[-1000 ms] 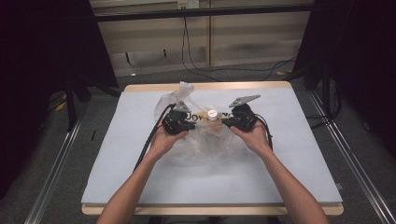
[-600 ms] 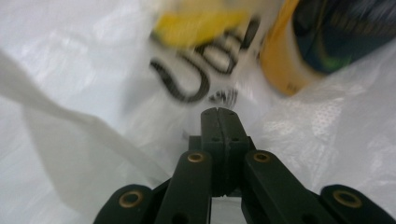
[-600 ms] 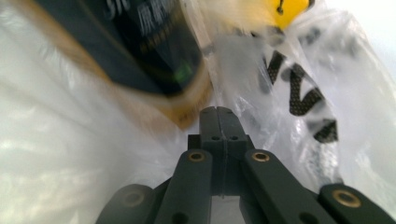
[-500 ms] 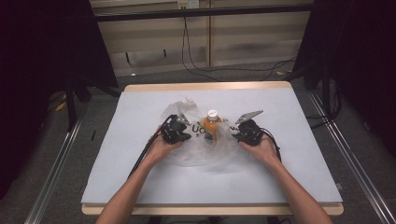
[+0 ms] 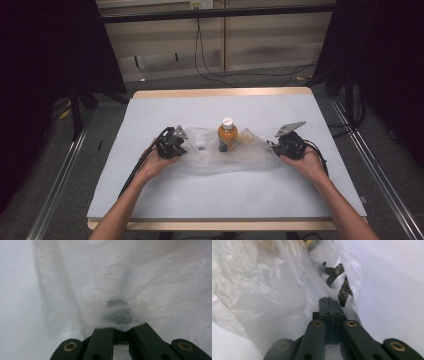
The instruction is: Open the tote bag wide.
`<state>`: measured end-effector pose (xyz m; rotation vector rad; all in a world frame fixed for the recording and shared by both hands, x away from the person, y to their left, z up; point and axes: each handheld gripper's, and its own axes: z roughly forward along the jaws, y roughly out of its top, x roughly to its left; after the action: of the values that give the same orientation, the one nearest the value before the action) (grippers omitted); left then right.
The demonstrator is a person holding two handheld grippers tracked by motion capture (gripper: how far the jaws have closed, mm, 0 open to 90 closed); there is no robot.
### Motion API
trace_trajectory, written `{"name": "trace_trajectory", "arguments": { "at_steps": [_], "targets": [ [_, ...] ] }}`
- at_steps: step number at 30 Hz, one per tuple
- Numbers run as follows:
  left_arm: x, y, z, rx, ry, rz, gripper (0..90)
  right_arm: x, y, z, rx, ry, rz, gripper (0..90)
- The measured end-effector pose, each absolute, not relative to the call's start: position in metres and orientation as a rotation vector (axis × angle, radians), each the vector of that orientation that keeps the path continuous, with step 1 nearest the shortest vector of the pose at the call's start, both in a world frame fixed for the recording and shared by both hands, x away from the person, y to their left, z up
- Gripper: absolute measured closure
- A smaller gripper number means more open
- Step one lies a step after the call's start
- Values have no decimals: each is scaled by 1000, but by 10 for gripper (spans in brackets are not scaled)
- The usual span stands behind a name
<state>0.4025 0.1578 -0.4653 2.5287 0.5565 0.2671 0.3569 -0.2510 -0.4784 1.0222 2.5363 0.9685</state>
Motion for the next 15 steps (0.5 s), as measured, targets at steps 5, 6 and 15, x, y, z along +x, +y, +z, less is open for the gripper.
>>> {"name": "trace_trajectory", "arguments": {
  "at_steps": [5, 6, 15],
  "targets": [
    [397, 166, -467, 2496, 564, 266, 900, 351, -255, -479, 1001, 2518, 953, 900],
    [397, 167, -468, 2483, 576, 270, 900, 350, -256, -478, 998, 2519, 949, 900],
    [391, 171, -468, 2352, 603, 184, 900, 352, -261, -475, 1129, 2448, 1111, 900]
  ]
}}
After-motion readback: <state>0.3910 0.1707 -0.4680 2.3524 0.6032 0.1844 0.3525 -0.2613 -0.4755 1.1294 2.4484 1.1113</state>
